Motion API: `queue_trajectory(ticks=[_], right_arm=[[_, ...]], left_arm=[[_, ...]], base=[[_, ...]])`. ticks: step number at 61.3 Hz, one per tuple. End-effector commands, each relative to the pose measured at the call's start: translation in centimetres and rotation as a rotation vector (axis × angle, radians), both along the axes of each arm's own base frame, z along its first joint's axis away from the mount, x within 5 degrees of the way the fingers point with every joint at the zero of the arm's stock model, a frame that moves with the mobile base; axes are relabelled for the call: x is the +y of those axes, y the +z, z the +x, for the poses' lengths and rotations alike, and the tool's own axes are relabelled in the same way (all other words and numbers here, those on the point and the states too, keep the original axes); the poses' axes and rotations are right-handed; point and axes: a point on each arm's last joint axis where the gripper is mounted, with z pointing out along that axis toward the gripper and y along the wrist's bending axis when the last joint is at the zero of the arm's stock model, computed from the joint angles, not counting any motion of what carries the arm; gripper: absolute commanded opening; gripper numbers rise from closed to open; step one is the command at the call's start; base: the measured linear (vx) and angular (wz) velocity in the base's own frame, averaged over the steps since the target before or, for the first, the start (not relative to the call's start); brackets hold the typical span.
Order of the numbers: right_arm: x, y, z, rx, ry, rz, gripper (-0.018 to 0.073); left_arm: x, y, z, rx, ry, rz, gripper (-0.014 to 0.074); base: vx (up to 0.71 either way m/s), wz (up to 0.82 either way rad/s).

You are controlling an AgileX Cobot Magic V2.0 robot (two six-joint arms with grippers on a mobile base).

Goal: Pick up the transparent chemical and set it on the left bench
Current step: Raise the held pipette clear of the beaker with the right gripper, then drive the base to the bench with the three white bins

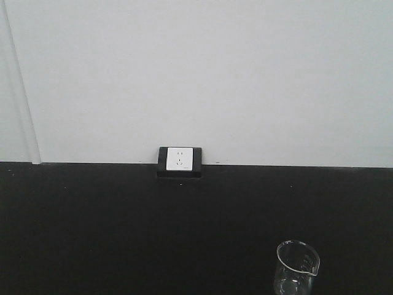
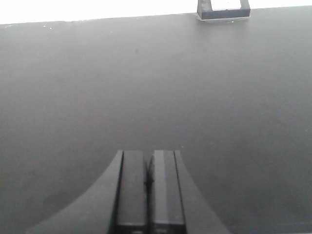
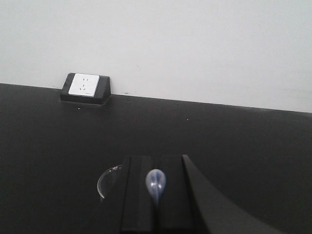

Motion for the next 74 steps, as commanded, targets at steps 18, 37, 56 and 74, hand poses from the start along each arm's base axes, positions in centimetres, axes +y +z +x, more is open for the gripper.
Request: queue_trajectory(ticks=[18, 37, 56, 74], right_arm=[[0.06, 1.75, 0.02, -0.109, 0.01, 0.0, -0.0004], [0.06, 1.75, 0.02, -0.109, 0.01, 0.0, -0.0004], [0.06, 1.75, 0.02, -0.109, 0.01, 0.0, -0.0004], [0.06, 1.75, 0.02, -0.109, 0.01, 0.0, -0.0004]], left_arm=[[0.02, 0.27, -0.15, -0.081, -0.001, -0.014, -0.0003], [0.02, 0.27, -0.15, -0.081, -0.001, -0.014, -0.0003], [0.02, 0.27, -0.15, -0.081, -0.001, -0.014, -0.0003], [0.02, 0.27, -0.15, -0.081, -0.001, -0.014, -0.0003]], base=[[0.0, 0.0], [-0.02, -0.06], [-0.09, -0.3], [-0.17, -0.39]])
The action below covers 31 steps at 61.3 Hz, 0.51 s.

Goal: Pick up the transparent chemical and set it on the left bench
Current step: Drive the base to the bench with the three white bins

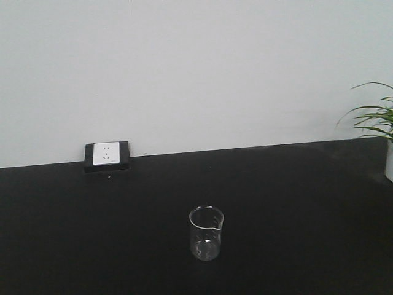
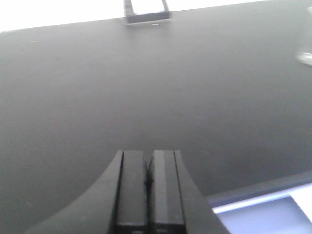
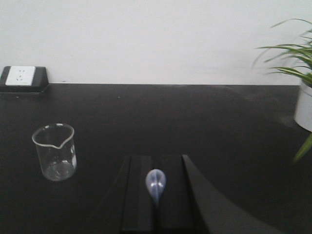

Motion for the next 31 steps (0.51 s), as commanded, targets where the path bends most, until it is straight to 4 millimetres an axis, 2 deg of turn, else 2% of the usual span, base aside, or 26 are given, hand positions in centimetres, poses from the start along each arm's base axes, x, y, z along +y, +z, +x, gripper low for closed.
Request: queue_trajectory(ticks=[1, 16, 31], right_arm=[[0.06, 1.75, 0.02, -0.109, 0.01, 0.0, -0.0004], [0.06, 1.75, 0.02, -0.109, 0.01, 0.0, -0.0004], [0.06, 1.75, 0.02, -0.109, 0.01, 0.0, -0.0004]], left_arm=[[0.02, 0.27, -0.15, -0.081, -0.001, -0.014, -0.0003], [0.02, 0.27, -0.15, -0.081, -0.001, -0.014, -0.0003], [0.02, 0.27, -0.15, -0.081, -0.001, -0.014, -0.0003]], base=[[-0.22, -0.29], [-0.27, -0.13], [-0.35, 0.15]])
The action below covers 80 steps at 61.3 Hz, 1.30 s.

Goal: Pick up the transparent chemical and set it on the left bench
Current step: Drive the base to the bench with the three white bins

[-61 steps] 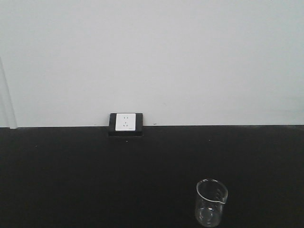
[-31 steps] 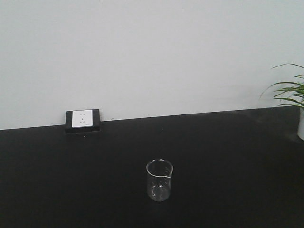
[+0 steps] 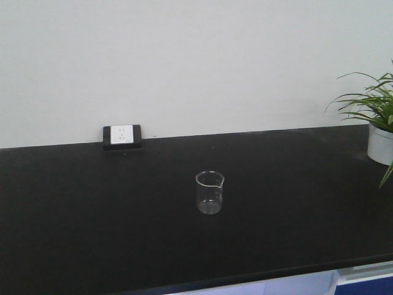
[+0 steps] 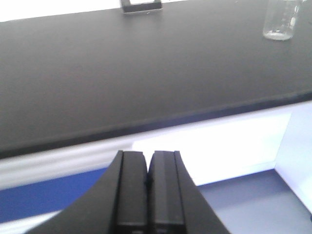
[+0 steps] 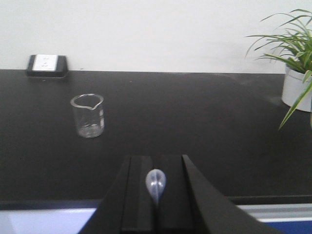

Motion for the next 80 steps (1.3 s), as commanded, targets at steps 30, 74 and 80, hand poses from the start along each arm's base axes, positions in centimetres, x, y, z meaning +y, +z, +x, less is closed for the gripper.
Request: queue_trajectory(ticks=[30, 74, 80], right_arm=[[0.06, 1.75, 0.02, -0.109, 0.01, 0.0, -0.0004], [0.06, 1.75, 0.02, -0.109, 0.01, 0.0, -0.0004], [0.06, 1.76, 0.0, -0.11, 0.01, 0.0, -0.0004]], left_arm=[[0.02, 0.27, -0.15, -0.081, -0.001, -0.014, -0.0003], [0.02, 0.27, -0.15, -0.081, -0.001, -0.014, -0.0003], [0.02, 0.27, -0.15, -0.081, -0.001, -0.014, -0.0003]], base=[[-0.4, 0.36], [-0.39, 0.41], [-0.29, 0.54]])
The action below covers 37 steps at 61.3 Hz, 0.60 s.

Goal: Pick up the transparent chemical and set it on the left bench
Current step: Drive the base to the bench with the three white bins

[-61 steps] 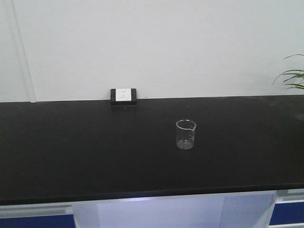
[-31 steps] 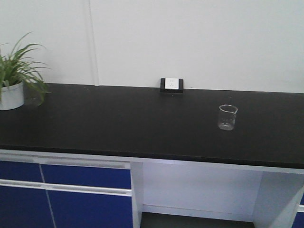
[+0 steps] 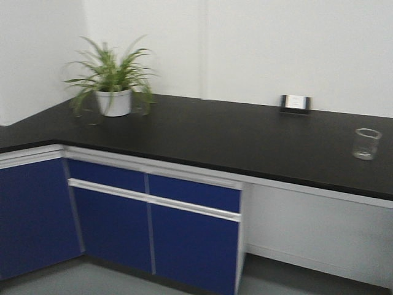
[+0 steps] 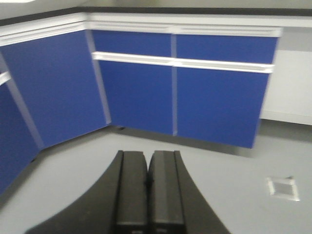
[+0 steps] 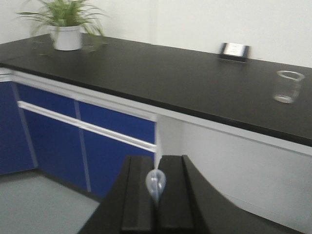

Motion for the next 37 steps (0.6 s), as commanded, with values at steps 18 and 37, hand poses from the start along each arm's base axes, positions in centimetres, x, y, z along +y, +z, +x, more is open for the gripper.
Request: queue_trajectory(ticks=[18, 37], right_arm=[[0.06, 1.81, 0.0, -0.113, 0.011, 0.0, -0.0004], [0.06, 1.81, 0.0, -0.113, 0.011, 0.0, -0.0004]], left_arm=[[0.02, 0.27, -0.15, -0.081, -0.001, -0.014, -0.0003], [0.02, 0.27, -0.15, -0.081, -0.001, -0.014, -0.0003]], base=[[-0.21, 0.7], [-0.12, 0.85]])
